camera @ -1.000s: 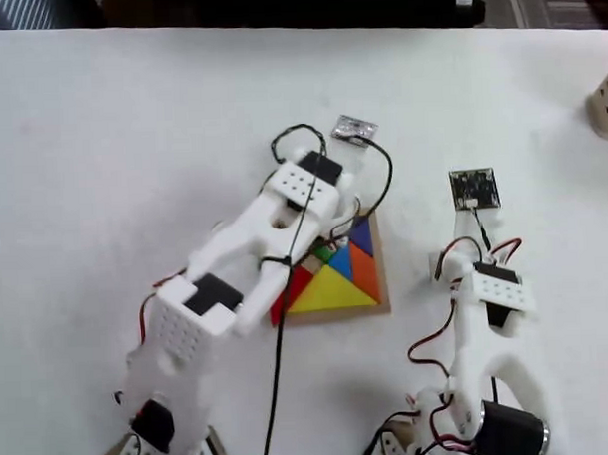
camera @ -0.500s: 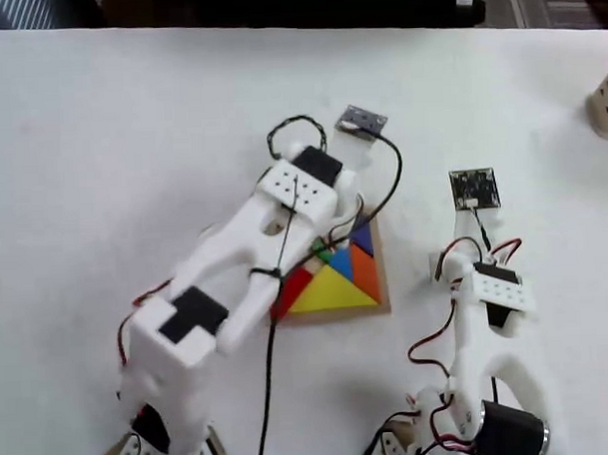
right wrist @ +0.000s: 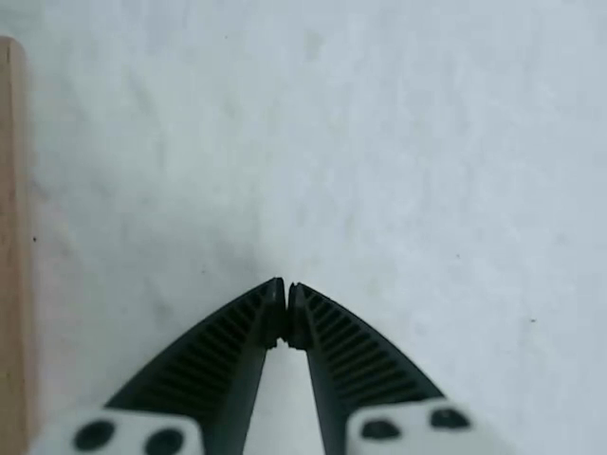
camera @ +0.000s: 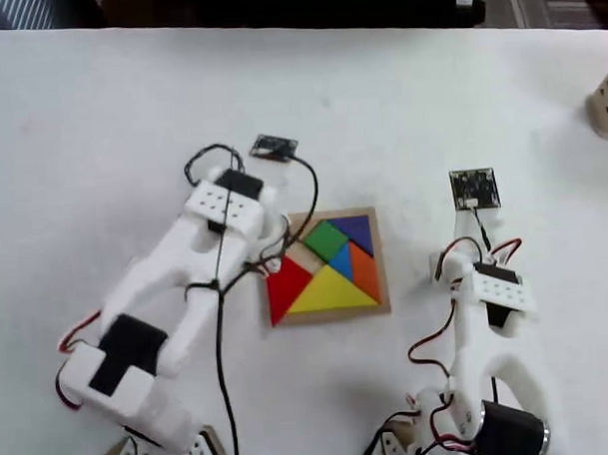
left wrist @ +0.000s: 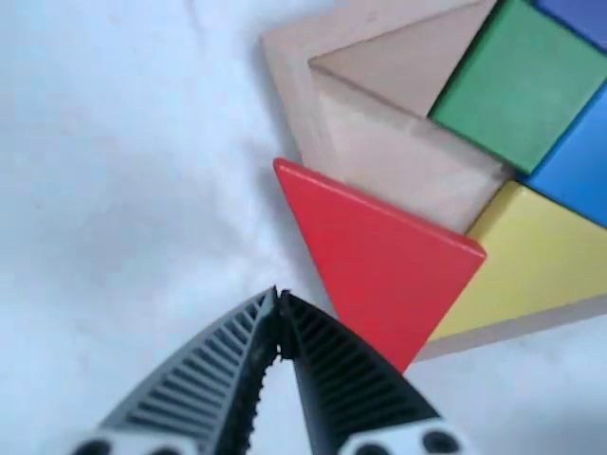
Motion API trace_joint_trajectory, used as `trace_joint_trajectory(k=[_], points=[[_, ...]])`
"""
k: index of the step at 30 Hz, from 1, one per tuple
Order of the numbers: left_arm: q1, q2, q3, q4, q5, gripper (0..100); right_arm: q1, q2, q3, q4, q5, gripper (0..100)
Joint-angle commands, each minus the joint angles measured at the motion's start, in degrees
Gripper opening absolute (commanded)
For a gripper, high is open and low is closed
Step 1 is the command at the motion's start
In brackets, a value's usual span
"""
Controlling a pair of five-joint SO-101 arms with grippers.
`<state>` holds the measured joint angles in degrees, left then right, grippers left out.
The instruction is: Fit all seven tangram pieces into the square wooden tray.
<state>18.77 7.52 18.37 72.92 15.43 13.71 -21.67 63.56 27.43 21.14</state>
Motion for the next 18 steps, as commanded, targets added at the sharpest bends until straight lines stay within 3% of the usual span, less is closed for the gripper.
trace_joint_trajectory(k=[1,7,18], points=[[2.77,-6.29,4.22,-5.1,-0.62,2,-0.4,-0.22,-2.55,-0.66,-0.44,1.7],[8.48,-5.14,7.65,-10.37,-0.62,2,-0.31,-0.22,-2.64,-0.66,-0.35,1.7],[8.31,8.22,-2.55,-8.88,-0.18,2,-0.48,-0.22,-2.55,-0.66,1.85,1.7]])
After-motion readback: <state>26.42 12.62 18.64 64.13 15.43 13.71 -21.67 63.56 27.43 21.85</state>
